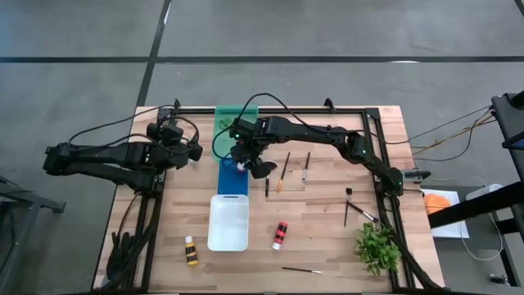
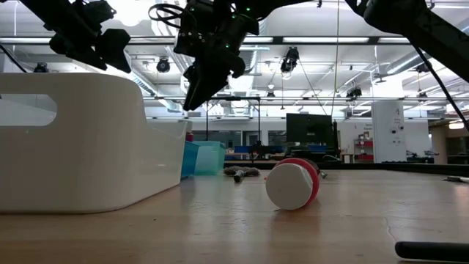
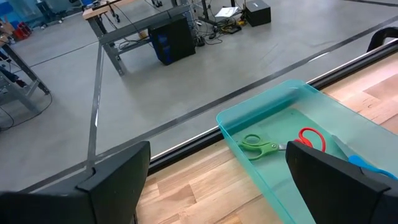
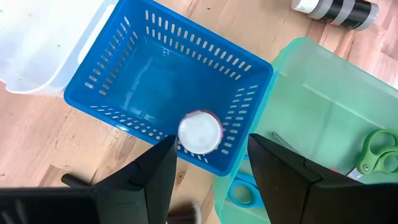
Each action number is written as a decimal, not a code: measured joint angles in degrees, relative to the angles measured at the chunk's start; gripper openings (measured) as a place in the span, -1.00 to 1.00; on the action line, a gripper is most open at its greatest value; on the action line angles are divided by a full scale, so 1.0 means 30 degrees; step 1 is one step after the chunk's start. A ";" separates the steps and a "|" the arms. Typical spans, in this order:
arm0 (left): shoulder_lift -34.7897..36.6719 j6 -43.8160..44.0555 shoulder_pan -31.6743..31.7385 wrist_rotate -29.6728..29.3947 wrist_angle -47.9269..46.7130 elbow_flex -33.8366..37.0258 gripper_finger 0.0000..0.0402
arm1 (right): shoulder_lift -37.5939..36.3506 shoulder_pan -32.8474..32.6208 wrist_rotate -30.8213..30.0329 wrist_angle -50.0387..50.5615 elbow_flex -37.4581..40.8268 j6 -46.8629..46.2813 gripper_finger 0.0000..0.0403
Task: Pick & Place Paint Supplies
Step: Put the orange paint bottle into the blue bin
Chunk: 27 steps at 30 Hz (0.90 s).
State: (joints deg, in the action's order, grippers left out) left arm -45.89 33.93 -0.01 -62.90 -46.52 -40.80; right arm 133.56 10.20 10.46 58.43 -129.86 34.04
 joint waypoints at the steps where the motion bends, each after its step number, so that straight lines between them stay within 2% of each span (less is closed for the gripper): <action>1: 0.0000 0.0000 0.0000 0.0001 0.0000 0.0000 0.90 | 0.0000 0.0000 0.0000 -0.0006 0.0000 0.0000 -0.03; 27: 0.0000 0.0000 0.0001 0.0198 0.0000 0.0000 0.90 | 0.0000 -0.0015 -0.0007 -0.0007 0.0000 0.0000 -0.03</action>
State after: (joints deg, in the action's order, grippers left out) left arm -45.89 33.93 -0.01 -62.30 -46.52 -40.80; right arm 133.56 10.15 10.44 58.41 -129.86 34.04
